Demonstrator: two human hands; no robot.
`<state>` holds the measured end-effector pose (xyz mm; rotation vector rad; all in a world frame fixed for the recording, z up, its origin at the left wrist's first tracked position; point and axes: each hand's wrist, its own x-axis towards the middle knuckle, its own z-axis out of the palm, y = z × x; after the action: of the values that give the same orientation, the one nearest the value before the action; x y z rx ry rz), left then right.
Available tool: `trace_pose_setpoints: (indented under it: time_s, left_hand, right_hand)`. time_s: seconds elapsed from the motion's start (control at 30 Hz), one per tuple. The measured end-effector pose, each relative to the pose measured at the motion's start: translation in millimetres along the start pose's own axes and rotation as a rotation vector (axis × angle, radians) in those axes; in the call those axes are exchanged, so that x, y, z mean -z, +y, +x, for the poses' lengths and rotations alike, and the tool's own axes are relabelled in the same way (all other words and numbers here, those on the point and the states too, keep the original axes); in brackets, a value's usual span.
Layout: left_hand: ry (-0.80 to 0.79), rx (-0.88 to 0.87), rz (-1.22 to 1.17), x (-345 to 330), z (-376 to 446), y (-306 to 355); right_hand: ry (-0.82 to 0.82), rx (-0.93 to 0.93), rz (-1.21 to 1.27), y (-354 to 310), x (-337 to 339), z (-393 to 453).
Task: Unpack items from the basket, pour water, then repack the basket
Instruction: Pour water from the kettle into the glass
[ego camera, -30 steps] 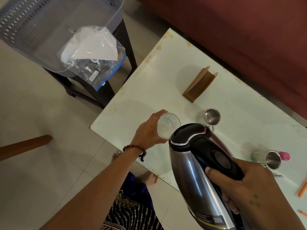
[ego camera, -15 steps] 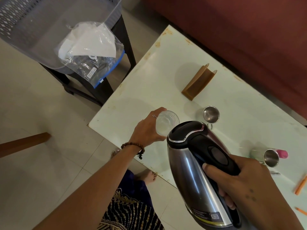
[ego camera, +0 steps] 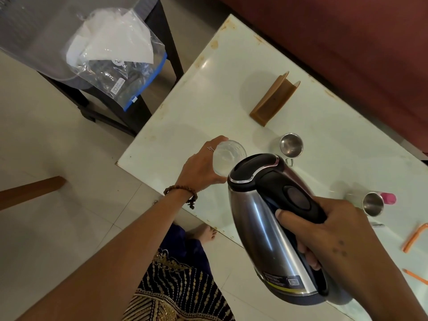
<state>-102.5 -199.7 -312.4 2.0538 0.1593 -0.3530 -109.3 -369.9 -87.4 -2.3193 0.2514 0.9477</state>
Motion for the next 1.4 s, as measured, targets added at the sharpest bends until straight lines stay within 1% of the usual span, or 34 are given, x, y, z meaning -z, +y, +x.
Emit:
trace_pose_setpoints:
  time_s: [0.3,0.43,1.07,1.4]
  left_hand:
    - [-0.011,0.034,0.008,1.1,-0.5,0.3]
    - [-0.008,0.018,0.009,0.1,-1.0,0.9]
    - [-0.001,0.015,0.022,0.3,-0.6,0.1]
    - [-0.013,0.041,-0.012,1.6,-0.4,1.1]
  right_hand:
    - [0.019,-0.027,-0.028,-0.8,0.1,-0.5]
    - [0.025,-0.032,-0.048,0.5,-0.4,-0.9]
    - [0.026,-0.016,0.021,5.5,-2.7,1.7]
    - [0.027,-0.016,0.008,1.4,-1.6,1.6]
